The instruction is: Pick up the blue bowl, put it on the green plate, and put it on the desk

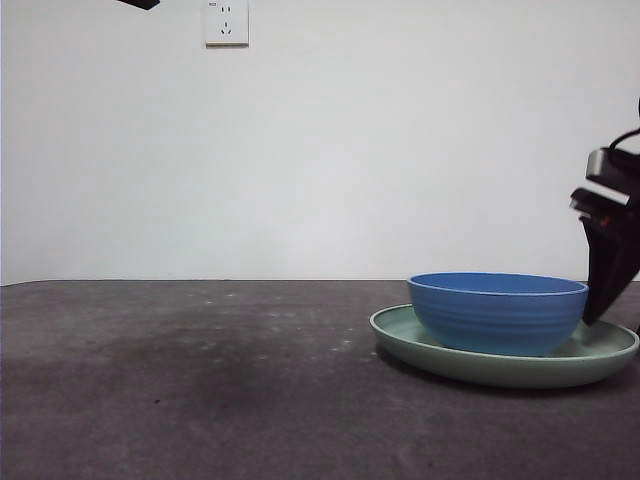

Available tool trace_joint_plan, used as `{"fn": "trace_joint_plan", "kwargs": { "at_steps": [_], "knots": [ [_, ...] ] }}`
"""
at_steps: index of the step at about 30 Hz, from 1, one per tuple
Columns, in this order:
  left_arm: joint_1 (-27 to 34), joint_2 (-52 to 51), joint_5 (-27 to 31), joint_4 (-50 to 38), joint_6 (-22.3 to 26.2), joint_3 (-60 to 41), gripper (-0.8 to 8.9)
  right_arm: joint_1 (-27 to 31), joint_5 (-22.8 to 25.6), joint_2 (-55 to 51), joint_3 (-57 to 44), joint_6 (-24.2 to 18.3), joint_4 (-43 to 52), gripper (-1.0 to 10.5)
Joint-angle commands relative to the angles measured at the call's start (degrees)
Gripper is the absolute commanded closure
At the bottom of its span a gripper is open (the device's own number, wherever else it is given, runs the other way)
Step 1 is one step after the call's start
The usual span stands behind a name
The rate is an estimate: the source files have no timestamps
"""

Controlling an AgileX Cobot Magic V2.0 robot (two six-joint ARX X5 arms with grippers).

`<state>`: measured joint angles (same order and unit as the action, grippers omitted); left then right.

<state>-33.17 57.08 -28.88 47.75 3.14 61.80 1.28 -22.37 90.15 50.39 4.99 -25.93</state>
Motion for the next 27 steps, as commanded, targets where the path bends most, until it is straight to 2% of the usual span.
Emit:
{"fn": "trace_joint_plan", "kwargs": {
  "at_steps": [1,4,9,13,16,27],
  "knots": [
    [-0.3,0.4,-0.3,-0.7,0.7,0.4,5.88,-0.1,-0.2,1.7,0.3,0.3,1.2,7.3],
    [-0.3,0.4,-0.3,-1.0,0.7,0.4,5.88,-0.1,-0.3,2.3,0.3,0.4,2.0,7.3],
    [-0.3,0.4,-0.3,-1.1,0.7,0.4,5.88,-0.1,-0.6,3.0,0.3,0.3,2.1,8.4],
    [-0.3,0.4,-0.3,-1.1,0.7,0.4,5.88,-0.1,-3.2,4.2,0.3,0.4,2.4,8.4],
    [-0.3,0.4,-0.3,-1.0,0.7,0.4,5.88,-0.1,-3.1,4.2,0.3,0.4,3.2,9.4],
    [-0.3,0.4,-0.3,-1.0,0.7,0.4,5.88,0.0,-4.3,4.1,0.3,1.1,3.2,9.4]
  ]
}}
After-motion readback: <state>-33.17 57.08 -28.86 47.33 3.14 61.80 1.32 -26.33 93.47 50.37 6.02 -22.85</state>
